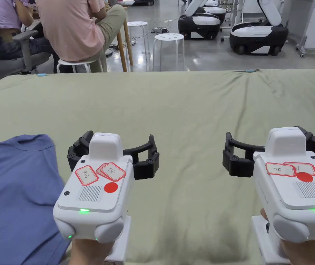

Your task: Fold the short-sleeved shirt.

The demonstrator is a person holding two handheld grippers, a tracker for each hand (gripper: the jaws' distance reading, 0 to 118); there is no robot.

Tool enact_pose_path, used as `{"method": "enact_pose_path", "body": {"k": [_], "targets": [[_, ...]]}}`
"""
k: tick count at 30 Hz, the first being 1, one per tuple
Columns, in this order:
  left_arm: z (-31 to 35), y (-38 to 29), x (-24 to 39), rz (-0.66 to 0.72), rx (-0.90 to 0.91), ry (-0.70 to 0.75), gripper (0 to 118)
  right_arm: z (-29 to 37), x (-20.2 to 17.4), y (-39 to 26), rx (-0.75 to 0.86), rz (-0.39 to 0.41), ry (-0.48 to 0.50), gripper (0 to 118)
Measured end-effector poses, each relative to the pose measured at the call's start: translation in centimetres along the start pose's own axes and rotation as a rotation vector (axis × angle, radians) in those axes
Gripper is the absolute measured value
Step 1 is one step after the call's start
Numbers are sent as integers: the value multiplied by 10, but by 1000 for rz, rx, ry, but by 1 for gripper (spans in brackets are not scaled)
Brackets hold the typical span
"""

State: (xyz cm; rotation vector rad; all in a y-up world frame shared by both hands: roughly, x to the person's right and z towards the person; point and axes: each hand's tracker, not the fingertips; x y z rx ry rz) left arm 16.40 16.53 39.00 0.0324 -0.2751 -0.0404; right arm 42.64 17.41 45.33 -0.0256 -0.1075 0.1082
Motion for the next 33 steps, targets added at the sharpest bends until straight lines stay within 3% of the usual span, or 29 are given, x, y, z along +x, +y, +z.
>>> {"method": "enact_pose_path", "body": {"k": [11, 12, 13, 14, 15, 21, 24, 33], "targets": [[1, -1, 0, 21, -34, -24, 113, 2, 1, -3, -19, -17, -5, 118], [3, 1, -1, 31, -38, -35, 98, 3, 2, -3, -20, -33, -1, 113], [3, 1, -1, 36, -31, -31, 71, 4, 3, -3, -18, -39, 4, 75], [3, 2, -1, 40, -30, -24, 19, 4, 2, -3, -16, -39, 0, 37], [2, 2, -1, 37, -30, -10, 0, 1, 0, -4, -23, -24, -28, 3], [11, 5, -11, 20, -12, 3, 0, -3, -5, -5, -52, -24, -27, 0], [18, 7, -30, 29, -17, 35, 0, -11, -27, -1, -49, -28, 4, 0], [89, 12, -144, -5, -56, 402, 0, -26, -169, 22, -11, -44, 455, 0]]}}
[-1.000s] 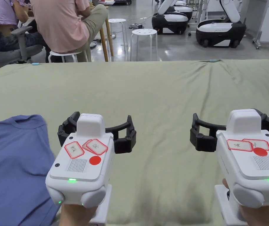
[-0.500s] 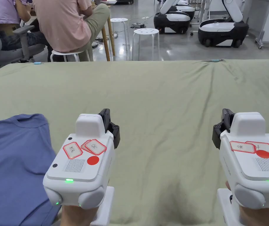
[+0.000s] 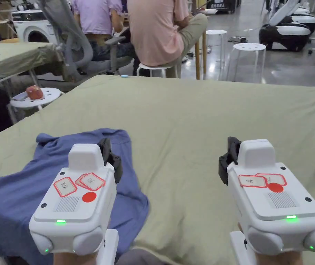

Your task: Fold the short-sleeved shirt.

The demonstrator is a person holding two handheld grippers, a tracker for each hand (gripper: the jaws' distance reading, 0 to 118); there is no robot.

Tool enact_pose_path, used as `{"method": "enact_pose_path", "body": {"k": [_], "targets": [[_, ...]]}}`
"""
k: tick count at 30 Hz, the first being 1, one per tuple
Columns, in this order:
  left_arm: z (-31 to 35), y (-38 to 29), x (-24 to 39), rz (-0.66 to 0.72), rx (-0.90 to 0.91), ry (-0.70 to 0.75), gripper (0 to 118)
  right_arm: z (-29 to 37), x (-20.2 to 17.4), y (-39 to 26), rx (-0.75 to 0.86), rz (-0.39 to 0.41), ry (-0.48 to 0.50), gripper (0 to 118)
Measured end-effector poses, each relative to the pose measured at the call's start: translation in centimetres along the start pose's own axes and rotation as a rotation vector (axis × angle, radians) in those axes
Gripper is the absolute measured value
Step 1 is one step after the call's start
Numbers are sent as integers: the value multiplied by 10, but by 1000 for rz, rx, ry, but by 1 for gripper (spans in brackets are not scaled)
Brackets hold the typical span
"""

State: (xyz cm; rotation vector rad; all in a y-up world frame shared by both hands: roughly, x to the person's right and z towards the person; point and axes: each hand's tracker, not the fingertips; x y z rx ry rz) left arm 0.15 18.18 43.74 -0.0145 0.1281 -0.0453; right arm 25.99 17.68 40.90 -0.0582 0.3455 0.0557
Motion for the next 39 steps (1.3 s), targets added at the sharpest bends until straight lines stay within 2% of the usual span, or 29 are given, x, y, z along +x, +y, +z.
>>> {"method": "enact_pose_path", "body": {"k": [2, 6, 9, 11, 12, 16, 17, 19, 20, 21, 23, 26, 28, 33, 35, 37, 38, 39], "targets": [[7, 1, -25, -8, -11, 61, 0, -10, -26, 3, 7, -20, 84, 0], [16, 2, -52, 9, -20, 112, 0, -26, -55, 3, 7, 15, 121, 0], [11, 0, -57, 24, -49, 109, 0, -38, -59, 1, -9, 14, 142, 0], [-3, 1, -57, 88, -115, 55, 0, -47, -59, 0, -32, 36, 147, 0], [-12, 2, -58, 115, -158, 27, 4, -49, -55, -1, -39, 47, 142, 0], [-81, 5, -65, 266, -354, -61, 55, -58, -48, -3, -49, 60, 137, 0], [-102, 3, -65, 261, -381, -68, 70, -61, -46, -4, -55, 58, 146, 0], [-143, -6, -64, 195, -412, -109, 92, -66, -46, -7, -60, 59, 148, 0], [-162, -11, -62, 131, -448, -109, 110, -66, -46, -9, -65, 59, 147, 0], [-184, -20, -61, 73, -490, -117, 118, -71, -46, -11, -73, 58, 148, 0], [-222, -38, -55, 0, -565, -94, 118, -79, -46, -17, -88, 43, 147, 0], [-269, -68, -57, -37, -674, -102, 118, -91, -43, -25, -131, -19, 155, 0], [-294, -84, -56, -64, -746, -116, 117, -95, -41, -29, -135, -10, 155, 0], [-335, -120, -47, -74, -840, -220, 92, -103, -33, -37, -143, -3, 148, 0], [-341, -132, -44, -72, -897, -165, 86, -103, -29, -39, -146, -5, 148, 0], [-337, -124, -42, -52, -852, -164, 70, -102, -26, -39, -147, 15, 143, 0], [-334, -121, -44, -58, -810, -148, 70, -100, -23, -39, -149, 21, 143, 0], [-331, -119, -43, -79, -776, -127, 43, -98, -21, -38, -149, 20, 142, 0]]}}
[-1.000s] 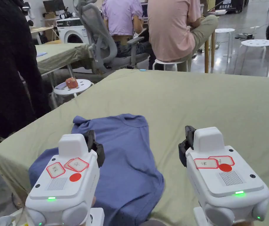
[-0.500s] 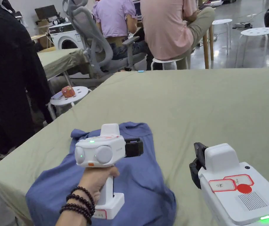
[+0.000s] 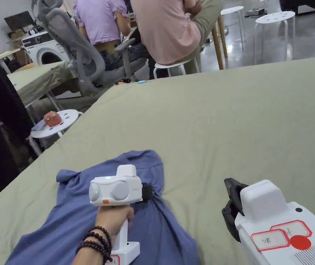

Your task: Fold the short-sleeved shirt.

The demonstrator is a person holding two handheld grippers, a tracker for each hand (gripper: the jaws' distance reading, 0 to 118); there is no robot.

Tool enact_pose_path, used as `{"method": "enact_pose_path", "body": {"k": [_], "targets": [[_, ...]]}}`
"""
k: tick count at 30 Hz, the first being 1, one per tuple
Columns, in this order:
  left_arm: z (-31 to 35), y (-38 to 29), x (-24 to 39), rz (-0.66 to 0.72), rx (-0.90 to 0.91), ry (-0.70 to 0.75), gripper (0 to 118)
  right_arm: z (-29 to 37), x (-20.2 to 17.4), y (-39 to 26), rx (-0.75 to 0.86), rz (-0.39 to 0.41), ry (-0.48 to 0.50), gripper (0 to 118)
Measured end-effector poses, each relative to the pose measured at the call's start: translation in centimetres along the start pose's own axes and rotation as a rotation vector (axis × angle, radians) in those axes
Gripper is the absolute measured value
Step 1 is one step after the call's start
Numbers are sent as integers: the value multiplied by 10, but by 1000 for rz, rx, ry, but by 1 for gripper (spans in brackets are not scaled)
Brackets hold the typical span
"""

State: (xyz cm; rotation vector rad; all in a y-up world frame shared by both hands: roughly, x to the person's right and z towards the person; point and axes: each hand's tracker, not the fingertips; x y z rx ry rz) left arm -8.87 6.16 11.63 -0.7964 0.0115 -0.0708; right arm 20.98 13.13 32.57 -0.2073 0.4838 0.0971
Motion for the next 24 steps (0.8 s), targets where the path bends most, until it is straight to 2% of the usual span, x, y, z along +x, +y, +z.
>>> {"method": "enact_pose_path", "body": {"k": [1, 2, 4, 7, 11, 15, 19, 24], "targets": [[1, -1, 1, -16, 13, 31, 12, 1, 1, 1, 1, -6, -3, 0], [0, -2, 0, -34, -1, 76, 5, 3, 3, 1, 3, -11, -6, 0], [5, -4, -4, -5, -2, 17, 5, 5, 6, 1, 4, -4, -21, 0], [20, -2, -6, -6, 61, -10, 5, 4, 7, 2, -13, 65, -60, 0], [49, 11, -6, 4, 149, -34, 6, 4, 10, 3, -12, 58, -65, 0], [83, 42, 6, 21, 238, -119, 6, 14, 17, 6, -4, 36, -86, 0], [119, 80, 63, -65, 328, -218, 6, 40, 35, 5, 10, 11, -115, 0], [161, 100, 206, -220, 429, -492, 6, 100, 71, -7, -26, 25, -213, 0]]}}
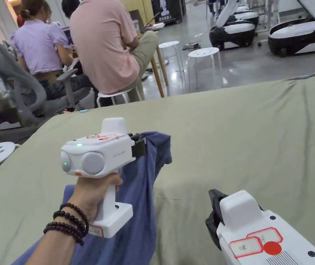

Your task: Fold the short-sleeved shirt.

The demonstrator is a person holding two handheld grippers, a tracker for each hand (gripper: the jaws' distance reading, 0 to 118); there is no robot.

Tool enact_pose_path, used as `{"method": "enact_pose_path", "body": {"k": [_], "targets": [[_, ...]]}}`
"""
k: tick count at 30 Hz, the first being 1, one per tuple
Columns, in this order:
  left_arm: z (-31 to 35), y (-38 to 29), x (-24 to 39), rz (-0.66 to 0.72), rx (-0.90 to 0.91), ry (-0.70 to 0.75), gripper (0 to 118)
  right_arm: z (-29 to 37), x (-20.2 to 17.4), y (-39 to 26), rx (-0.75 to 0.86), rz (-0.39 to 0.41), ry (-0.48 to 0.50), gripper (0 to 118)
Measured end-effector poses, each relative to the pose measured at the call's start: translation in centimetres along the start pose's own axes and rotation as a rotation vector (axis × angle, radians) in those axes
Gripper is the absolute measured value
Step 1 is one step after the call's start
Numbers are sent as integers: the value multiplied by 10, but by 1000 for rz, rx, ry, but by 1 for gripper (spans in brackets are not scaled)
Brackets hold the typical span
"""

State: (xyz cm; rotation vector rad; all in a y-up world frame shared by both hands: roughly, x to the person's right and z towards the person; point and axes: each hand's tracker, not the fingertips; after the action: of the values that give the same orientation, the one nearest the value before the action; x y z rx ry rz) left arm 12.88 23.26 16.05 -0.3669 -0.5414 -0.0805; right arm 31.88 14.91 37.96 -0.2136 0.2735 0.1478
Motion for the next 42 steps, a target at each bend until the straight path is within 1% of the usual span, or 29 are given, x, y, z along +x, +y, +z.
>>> {"method": "enact_pose_path", "body": {"k": [3, 6, 9, 11, 12, 13, 15, 17, 18, 19, 20, 21, 22, 23, 25, 26, 27, 28, 29, 31, 32, 33, 35, 36, 37, 39, 42], "targets": [[-35, 12, 92, -11, 21, -217, 6, 33, 33, -12, -30, -17, -94, 0], [-72, 12, 188, -28, 1, -429, 6, 64, 64, -24, -66, -46, -188, 0], [-114, -5, 276, -75, -44, -565, 6, 91, 94, -34, -117, -77, -287, 0], [-146, -25, 316, -69, -130, -605, 5, 105, 110, -40, -135, -89, -345, 0], [-163, -39, 334, -61, -190, -602, 5, 112, 118, -43, -143, -96, -376, 0], [-176, -52, 348, -90, -239, -592, 6, 118, 124, -46, -151, -106, -405, 0], [-189, -79, 362, -142, -302, -569, 6, 125, 133, -50, -167, -119, -443, 0], [-192, -94, 363, -146, -319, -552, 9, 128, 142, -54, -178, -136, -465, 0], [-191, -98, 361, -132, -316, -544, 19, 129, 143, -56, -178, -136, -470, 0], [-193, -98, 353, -105, -305, -537, 43, 130, 142, -58, -180, -134, -471, 0], [-190, -95, 346, -70, -280, -533, 91, 131, 141, -59, -183, -135, -471, 0], [-183, -90, 337, -43, -230, -521, 118, 130, 143, -60, -188, -144, -467, 0], [-176, -85, 327, -7, -169, -518, 113, 131, 141, -60, -191, -155, -458, 0], [-158, -71, 315, 56, -53, -532, 106, 133, 138, -60, -191, -163, -452, 0], [-134, -51, 289, 138, -58, -539, 117, 132, 136, -57, -194, -169, -450, 0], [-119, -44, 276, 161, -50, -512, 118, 132, 132, -54, -194, -171, -447, 0], [-109, -38, 251, 165, -17, -454, 115, 132, 128, -49, -194, -179, -440, 0], [-97, -36, 239, 165, 10, -418, 105, 132, 124, -46, -192, -187, -432, 0], [-78, -36, 221, 154, 54, -384, 82, 127, 124, -41, -187, -198, -419, 0], [-43, -42, 191, 130, 84, -284, 41, 125, 113, -34, -170, -196, -393, 0], [-30, -46, 176, 109, 82, -226, 22, 124, 107, -30, -160, -189, -378, 0], [-17, -50, 158, 97, 69, -166, 18, 118, 105, -25, -155, -187, -362, 0], [2, -57, 128, 102, 47, -97, 16, 116, 95, -21, -141, -185, -329, 0], [12, -59, 110, 118, 44, -73, 10, 112, 91, -19, -137, -186, -313, 0], [20, -60, 92, 141, 45, -45, 0, 107, 89, -16, -141, -192, -302, 0], [33, -58, 59, 187, 43, -5, 0, 99, 83, -13, -154, -227, -280, 1], [33, -49, 19, 210, 24, 82, 0, 83, 77, -12, -162, -219, -259, 1]]}}
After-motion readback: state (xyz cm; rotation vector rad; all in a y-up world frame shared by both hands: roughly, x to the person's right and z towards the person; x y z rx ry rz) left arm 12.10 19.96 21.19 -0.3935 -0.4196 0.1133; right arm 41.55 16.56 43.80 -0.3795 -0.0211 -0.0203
